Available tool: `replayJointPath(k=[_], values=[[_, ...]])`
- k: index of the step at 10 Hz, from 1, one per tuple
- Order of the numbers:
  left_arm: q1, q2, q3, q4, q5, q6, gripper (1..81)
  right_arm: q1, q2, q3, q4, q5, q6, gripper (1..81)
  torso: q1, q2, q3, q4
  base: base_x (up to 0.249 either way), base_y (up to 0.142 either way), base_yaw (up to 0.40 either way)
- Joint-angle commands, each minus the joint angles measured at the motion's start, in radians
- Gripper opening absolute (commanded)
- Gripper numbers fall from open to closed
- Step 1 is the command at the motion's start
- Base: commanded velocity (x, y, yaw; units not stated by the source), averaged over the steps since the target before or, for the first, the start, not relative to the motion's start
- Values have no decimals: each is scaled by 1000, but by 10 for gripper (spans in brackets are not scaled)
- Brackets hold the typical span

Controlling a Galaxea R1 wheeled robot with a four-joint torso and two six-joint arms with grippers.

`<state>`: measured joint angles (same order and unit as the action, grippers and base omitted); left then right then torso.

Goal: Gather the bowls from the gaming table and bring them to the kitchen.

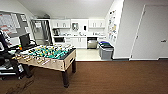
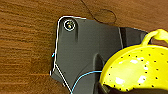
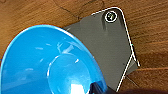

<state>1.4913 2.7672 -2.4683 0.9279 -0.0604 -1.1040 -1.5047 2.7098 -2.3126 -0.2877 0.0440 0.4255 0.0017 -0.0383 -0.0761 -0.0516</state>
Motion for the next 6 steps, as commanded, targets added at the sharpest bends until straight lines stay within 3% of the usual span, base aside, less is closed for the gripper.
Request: replayJointPath(k=[1, 6], values=[[-47, -20, 3, 9, 33, -2, 10, 48, -20, 1, -15, -39, -4, 10, 0, 0, 0, 0, 116, 0, 0], [-44, -20, 3, 9, 31, -2, 10, 46, -16, -2, -13, -36, -4, 10, -1, 0, 0, 0, 149, 0, 0]])
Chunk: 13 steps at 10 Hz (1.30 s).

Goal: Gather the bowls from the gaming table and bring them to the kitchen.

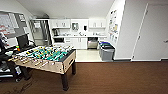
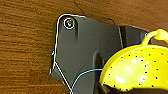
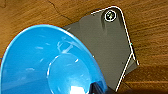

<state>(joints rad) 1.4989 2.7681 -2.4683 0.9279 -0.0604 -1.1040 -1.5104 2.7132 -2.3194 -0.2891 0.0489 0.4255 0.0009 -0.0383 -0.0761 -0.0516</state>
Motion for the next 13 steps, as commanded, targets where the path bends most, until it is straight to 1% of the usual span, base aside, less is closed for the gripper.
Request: replayJointPath(k=[1, 8, 13], values=[[-50, -21, 3, 9, 25, -2, 10, 52, -17, 3, -13, -41, -4, 10, 0, 0, 0, 0, 190, 0, 0], [-48, -19, 3, 11, 22, -2, 10, 52, -1, -26, -16, -41, -5, 10, 0, 0, 0, 0, 191, 0, 0], [-48, -21, 3, 11, 22, -1, 10, 52, 3, -24, -16, -47, -5, 10, 0, 0, 0, 0, 191, -74, 0]])
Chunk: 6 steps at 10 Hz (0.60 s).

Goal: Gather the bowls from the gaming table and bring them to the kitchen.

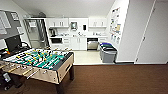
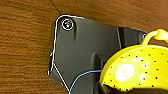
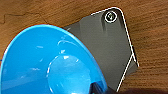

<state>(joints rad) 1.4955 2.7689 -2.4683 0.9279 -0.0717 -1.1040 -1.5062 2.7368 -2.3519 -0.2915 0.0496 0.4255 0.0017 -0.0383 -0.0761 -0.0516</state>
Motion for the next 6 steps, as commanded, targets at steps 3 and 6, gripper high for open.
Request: replayJointPath(k=[3, 6], values=[[-45, -23, 3, 11, 33, 0, 10, 48, -20, 8, -14, -48, -4, 10, 0, 0, 0, 0, 184, -77, 0], [-45, -20, 3, 11, 33, 0, 10, 48, -17, 5, -14, -48, -4, 10, 0, 0, 0, 0, 183, -81, 0]])
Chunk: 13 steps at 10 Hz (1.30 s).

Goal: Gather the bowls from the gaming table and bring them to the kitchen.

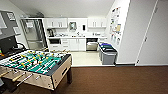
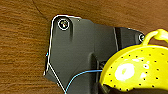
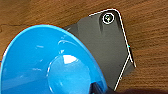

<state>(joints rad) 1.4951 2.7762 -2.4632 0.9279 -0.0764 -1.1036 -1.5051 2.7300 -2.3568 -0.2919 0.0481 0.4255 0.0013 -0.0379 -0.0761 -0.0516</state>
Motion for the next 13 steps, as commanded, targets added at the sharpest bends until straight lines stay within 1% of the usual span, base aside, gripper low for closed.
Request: replayJointPath(k=[1, 6, 13], values=[[-45, -29, -2, 11, 38, -1, 10, 47, -10, 9, -13, -47, -4, 10, 0, 0, 0, 0, 178, -82, 0], [-45, -27, -2, 11, 38, -1, 10, 47, -8, 5, -15, -45, -4, 10, 0, 0, 0, 0, 170, -80, 0], [-45, -29, -2, 11, 38, -2, 10, 45, -2, -1, -16, -43, -4, 10, 0, 0, 0, 0, 159, 0, 0]])
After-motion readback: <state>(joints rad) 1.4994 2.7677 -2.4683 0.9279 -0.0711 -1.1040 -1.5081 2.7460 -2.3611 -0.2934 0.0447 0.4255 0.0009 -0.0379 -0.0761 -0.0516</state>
